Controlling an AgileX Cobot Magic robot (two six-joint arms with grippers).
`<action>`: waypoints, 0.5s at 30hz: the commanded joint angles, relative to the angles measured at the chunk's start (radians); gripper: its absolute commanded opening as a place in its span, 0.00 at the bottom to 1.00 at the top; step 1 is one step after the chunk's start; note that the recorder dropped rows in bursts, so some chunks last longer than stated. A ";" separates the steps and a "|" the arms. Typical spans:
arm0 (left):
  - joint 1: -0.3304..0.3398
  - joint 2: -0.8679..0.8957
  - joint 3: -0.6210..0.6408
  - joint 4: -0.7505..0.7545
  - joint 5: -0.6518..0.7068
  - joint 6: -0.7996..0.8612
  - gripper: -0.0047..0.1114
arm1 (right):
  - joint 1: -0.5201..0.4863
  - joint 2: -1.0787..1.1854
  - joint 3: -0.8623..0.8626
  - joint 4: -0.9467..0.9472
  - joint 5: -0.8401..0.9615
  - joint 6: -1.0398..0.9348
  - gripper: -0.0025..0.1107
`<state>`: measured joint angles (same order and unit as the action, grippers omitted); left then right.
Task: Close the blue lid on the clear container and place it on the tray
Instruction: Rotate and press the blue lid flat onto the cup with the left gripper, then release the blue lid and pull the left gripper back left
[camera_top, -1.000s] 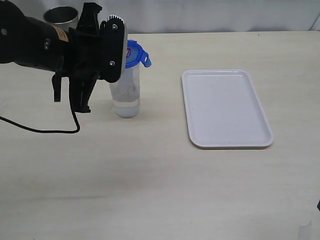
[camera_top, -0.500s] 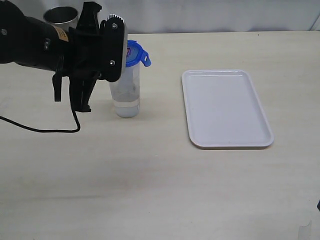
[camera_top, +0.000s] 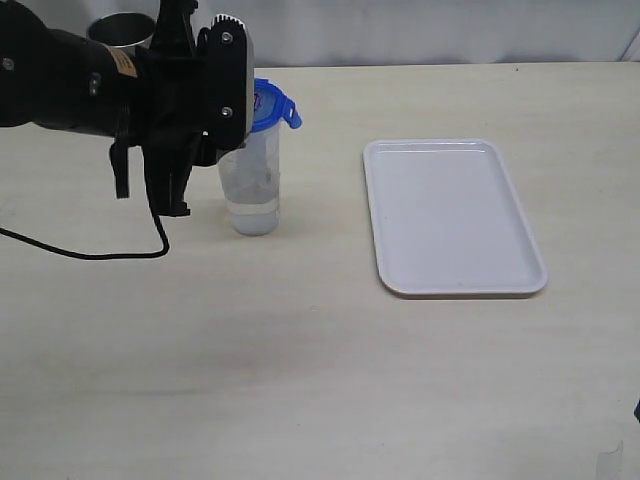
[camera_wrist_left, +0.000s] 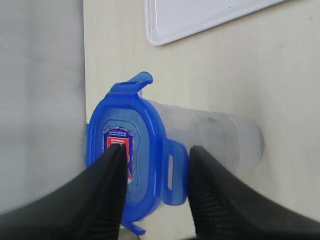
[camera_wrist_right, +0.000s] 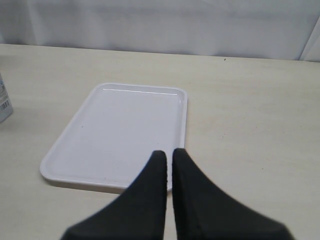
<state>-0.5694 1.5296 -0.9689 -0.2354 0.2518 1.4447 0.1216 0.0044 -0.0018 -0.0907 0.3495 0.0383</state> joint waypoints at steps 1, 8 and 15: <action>-0.001 0.000 0.001 -0.011 -0.013 -0.037 0.38 | -0.006 -0.004 0.002 -0.004 -0.003 0.001 0.06; -0.001 0.000 0.001 -0.009 0.057 -0.037 0.38 | -0.006 -0.004 0.002 -0.004 -0.003 0.001 0.06; -0.001 0.000 0.001 -0.009 0.042 -0.040 0.55 | -0.006 -0.004 0.002 -0.004 -0.003 0.001 0.06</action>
<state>-0.5694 1.5296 -0.9689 -0.2354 0.3085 1.4181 0.1216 0.0044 -0.0018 -0.0907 0.3495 0.0383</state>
